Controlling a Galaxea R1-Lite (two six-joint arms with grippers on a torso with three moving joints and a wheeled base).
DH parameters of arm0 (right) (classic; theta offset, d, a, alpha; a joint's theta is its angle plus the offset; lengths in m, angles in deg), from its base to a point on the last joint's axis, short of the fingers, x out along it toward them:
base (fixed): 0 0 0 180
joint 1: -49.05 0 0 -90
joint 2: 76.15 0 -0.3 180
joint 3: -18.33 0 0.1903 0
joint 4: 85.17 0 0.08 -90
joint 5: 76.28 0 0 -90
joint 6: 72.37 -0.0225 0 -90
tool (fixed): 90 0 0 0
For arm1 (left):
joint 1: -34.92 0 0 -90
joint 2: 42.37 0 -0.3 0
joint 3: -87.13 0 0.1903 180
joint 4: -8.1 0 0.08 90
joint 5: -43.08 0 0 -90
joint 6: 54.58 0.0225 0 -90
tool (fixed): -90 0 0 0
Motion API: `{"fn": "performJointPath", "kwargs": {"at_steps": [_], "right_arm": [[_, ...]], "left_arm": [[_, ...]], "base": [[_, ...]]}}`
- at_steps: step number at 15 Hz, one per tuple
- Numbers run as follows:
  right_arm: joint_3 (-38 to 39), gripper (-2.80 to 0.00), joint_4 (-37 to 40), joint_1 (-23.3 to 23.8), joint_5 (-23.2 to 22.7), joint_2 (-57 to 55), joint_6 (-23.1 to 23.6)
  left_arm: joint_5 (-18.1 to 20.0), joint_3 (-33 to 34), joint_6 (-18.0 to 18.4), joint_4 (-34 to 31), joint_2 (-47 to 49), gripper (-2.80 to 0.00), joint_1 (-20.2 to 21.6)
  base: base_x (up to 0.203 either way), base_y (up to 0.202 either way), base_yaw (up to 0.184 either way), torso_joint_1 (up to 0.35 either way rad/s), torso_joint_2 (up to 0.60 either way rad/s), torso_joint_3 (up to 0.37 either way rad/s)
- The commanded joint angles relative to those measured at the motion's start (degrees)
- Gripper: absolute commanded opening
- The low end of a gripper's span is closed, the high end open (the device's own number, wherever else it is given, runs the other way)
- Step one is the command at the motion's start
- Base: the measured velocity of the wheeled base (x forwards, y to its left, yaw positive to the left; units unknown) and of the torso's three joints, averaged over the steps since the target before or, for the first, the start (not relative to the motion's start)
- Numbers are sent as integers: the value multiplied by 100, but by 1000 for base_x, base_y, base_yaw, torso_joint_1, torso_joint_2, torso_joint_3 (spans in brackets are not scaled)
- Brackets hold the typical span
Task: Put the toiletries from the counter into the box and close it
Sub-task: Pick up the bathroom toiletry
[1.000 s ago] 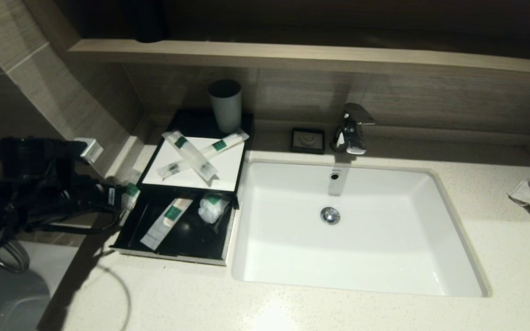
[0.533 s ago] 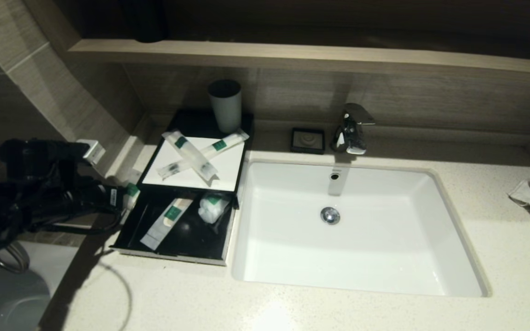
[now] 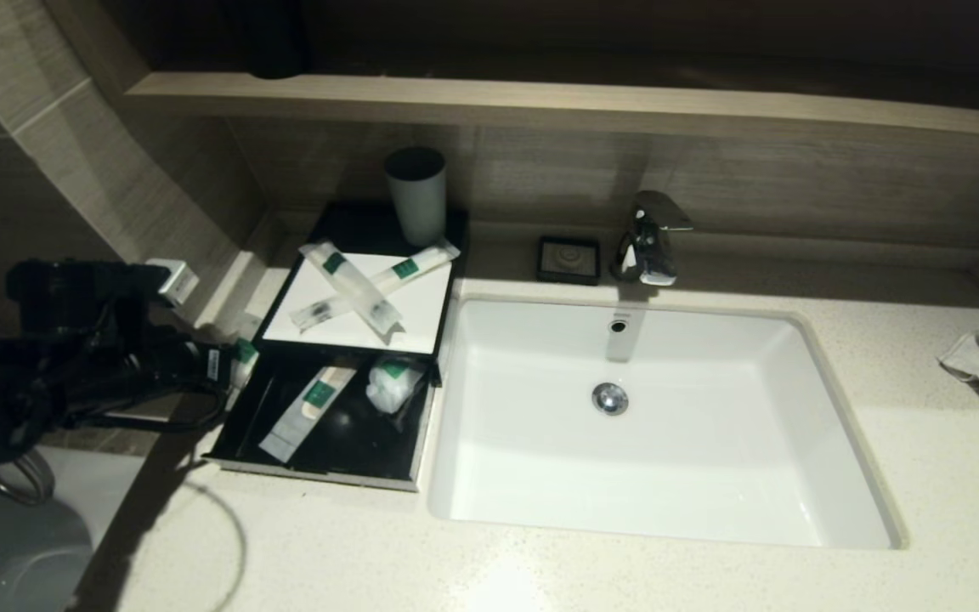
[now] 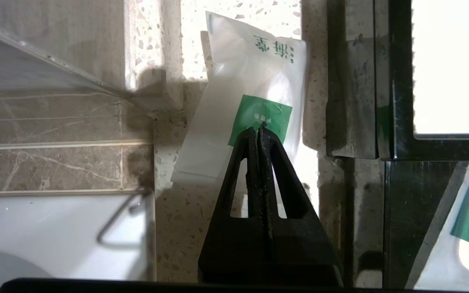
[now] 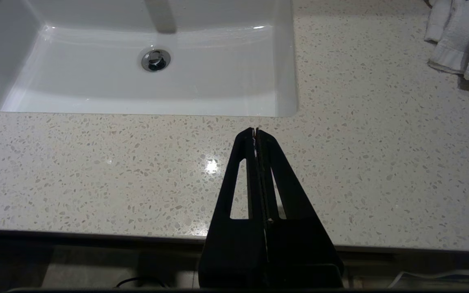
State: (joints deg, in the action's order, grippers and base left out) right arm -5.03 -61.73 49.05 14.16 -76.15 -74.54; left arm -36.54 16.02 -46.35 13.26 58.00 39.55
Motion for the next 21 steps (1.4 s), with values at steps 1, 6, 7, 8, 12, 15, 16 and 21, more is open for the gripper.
{"fn": "performJointPath", "kwargs": {"at_steps": [1,6,7,8,12,15,16,21], "right_arm": [[0,-280,-5,0,0,-1,-3],[0,-280,1,0,0,-4,-3],[0,-280,-5,8,0,0,-3],[0,-280,-7,0,0,0,-3],[0,-280,1,0,0,0,-3],[0,-280,1,0,0,0,-3],[0,-280,1,0,0,0,-3],[0,-280,1,5,0,-5,-3]], "left_arm": [[7,-24,3,31,8,-280,3],[10,10,3,114,68,-280,3],[14,10,3,168,71,-280,3],[7,1,28,189,70,-280,3],[7,1,55,189,61,-280,3],[7,-7,47,189,70,0,3],[7,-7,56,189,70,0,3],[16,10,74,189,123,0,3]], "base": [[0,0,0,0,0,0],[0,0,0,0,0,0],[0,0,0,0,0,0],[0,0,0,0,0,0],[0,0,0,0,0,0],[0,0,0,0,0,0],[0,0,0,0,0,0],[0,0,0,0,0,0]]}}
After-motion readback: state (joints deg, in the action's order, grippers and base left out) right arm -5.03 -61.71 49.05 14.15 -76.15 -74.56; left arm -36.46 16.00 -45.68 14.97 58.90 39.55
